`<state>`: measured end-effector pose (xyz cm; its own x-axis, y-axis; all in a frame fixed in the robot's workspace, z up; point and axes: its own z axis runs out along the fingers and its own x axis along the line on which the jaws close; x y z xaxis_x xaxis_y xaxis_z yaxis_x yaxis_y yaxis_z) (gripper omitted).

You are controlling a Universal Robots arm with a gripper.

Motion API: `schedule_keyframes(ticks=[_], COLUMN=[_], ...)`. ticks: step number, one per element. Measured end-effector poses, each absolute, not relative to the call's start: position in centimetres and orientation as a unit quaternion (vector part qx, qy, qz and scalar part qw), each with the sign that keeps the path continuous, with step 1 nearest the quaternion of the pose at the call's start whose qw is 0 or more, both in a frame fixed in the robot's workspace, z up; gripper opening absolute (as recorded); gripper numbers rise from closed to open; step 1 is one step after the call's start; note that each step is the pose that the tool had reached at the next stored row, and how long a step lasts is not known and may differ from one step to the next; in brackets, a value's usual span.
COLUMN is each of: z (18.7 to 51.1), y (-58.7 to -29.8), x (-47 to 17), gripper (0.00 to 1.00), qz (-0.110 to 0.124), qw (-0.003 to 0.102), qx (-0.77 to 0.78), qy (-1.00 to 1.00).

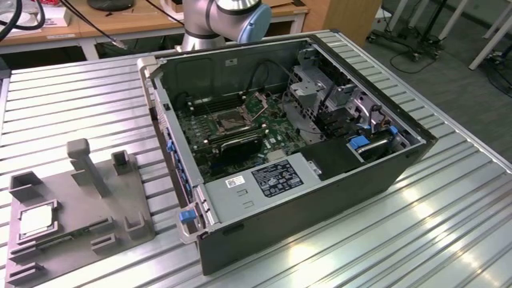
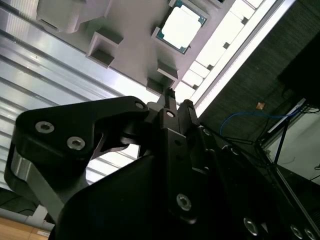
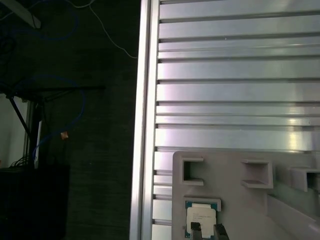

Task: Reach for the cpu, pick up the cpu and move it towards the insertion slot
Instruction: 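Pick up the cpu and move it towards the insertion slot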

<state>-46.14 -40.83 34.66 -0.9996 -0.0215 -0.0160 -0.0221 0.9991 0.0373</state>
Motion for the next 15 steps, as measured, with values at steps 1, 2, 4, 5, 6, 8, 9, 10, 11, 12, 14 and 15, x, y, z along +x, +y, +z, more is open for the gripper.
schedule_keyframes(ticks=[1, 2, 4, 5, 6, 8, 9, 10, 11, 12, 14, 15], z=[34.66, 34.67, 34.66, 34.67, 34.66, 34.66, 34.66, 34.66, 34.65, 34.61, 34.56, 34.56], y=[-40.83, -40.83, -40.83, -40.83, -40.83, -40.83, -40.83, -40.83, -40.83, -40.84, -40.85, -40.85], x=[-46.14, -46.14, -46.14, -46.15, -46.15, -46.15, -46.15, -46.15, -46.15, -46.16, -46.16, -46.16], gripper=[0.24, 0.25, 0.31, 0.31, 0.31, 0.31, 0.31, 0.33, 0.33, 0.39, 0.39, 0.39], qz=[0.019, 0.019, 0.019, 0.019, 0.019, 0.019, 0.019, 0.019, 0.019, 0.019, 0.019, 0.019], qw=[0.008, 0.008, 0.008, 0.008, 0.008, 0.008, 0.008, 0.008, 0.008, 0.008, 0.008, 0.008], qx=[-0.011, -0.011, -0.011, -0.011, -0.011, -0.011, -0.011, -0.011, -0.011, -0.011, -0.011, -0.011], qy=[1.0, 1.0, 1.0, 1.0, 1.0, 1.0, 1.0, 1.0, 1.0, 1.0, 1.0, 1.0])
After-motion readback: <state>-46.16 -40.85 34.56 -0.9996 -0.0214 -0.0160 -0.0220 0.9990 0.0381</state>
